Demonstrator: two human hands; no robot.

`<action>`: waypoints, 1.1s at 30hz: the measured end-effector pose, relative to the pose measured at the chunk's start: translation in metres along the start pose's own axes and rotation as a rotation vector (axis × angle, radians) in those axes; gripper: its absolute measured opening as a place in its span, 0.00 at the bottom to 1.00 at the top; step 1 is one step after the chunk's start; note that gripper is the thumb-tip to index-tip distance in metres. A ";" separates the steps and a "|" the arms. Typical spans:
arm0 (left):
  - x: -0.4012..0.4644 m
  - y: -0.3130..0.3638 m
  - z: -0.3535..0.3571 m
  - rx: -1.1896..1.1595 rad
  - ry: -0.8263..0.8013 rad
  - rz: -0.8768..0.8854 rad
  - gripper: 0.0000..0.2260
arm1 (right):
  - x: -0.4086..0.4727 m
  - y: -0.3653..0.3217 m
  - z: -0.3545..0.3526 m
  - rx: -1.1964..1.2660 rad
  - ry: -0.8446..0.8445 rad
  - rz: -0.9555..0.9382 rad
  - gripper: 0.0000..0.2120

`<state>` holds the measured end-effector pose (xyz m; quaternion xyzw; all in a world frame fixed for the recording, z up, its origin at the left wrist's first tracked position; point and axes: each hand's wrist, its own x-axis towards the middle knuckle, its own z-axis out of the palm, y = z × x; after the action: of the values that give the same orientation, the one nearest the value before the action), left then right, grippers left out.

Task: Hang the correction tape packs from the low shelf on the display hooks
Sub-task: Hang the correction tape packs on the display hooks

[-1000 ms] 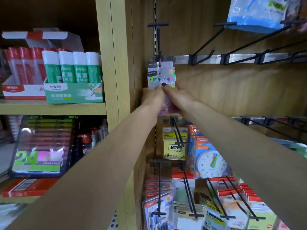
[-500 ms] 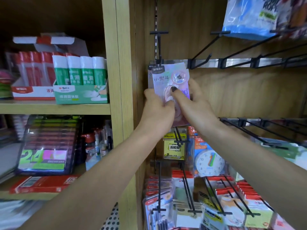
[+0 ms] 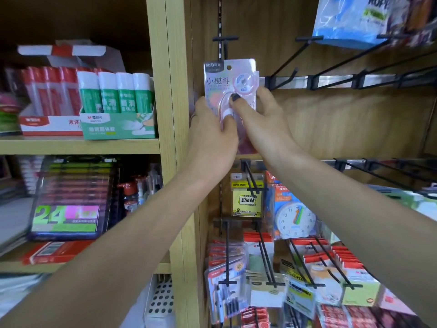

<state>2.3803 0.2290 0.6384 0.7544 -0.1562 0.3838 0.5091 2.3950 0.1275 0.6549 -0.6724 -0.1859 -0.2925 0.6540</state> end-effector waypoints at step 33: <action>-0.007 -0.008 0.005 -0.030 0.031 0.064 0.22 | -0.004 0.011 0.005 0.093 0.073 -0.135 0.07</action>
<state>2.3826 0.2264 0.6270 0.7352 -0.1782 0.4094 0.5100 2.3994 0.1317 0.6439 -0.6161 -0.2201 -0.3514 0.6697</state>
